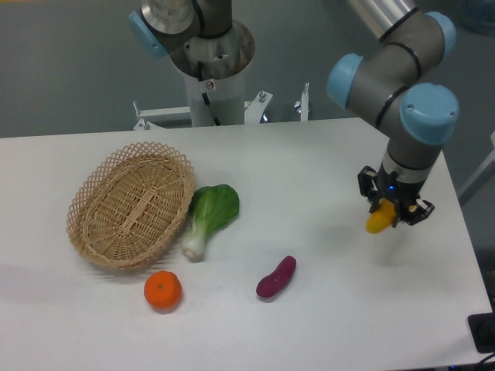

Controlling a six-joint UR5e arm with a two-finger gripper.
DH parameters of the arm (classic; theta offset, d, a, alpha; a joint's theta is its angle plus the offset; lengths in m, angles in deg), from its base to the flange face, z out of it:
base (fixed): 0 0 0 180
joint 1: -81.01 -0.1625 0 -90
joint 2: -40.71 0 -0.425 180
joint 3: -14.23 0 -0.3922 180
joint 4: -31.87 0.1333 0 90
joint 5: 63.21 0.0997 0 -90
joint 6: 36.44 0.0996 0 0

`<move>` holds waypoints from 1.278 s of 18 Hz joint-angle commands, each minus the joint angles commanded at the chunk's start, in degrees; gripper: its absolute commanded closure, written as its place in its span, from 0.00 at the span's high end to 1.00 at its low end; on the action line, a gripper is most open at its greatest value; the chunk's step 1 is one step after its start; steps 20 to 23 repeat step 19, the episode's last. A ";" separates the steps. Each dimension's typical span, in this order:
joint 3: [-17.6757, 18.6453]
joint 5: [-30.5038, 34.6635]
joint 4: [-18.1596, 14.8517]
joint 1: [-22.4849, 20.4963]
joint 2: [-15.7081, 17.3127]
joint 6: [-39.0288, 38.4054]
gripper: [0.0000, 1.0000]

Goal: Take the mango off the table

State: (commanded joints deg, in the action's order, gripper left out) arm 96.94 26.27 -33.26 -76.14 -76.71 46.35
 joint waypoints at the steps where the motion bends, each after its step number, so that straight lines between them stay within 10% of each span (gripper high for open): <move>1: -0.35 -0.09 -0.35 0.00 0.00 0.00 0.39; 23: -6.24 1.67 -4.49 0.00 -2.64 0.97 0.45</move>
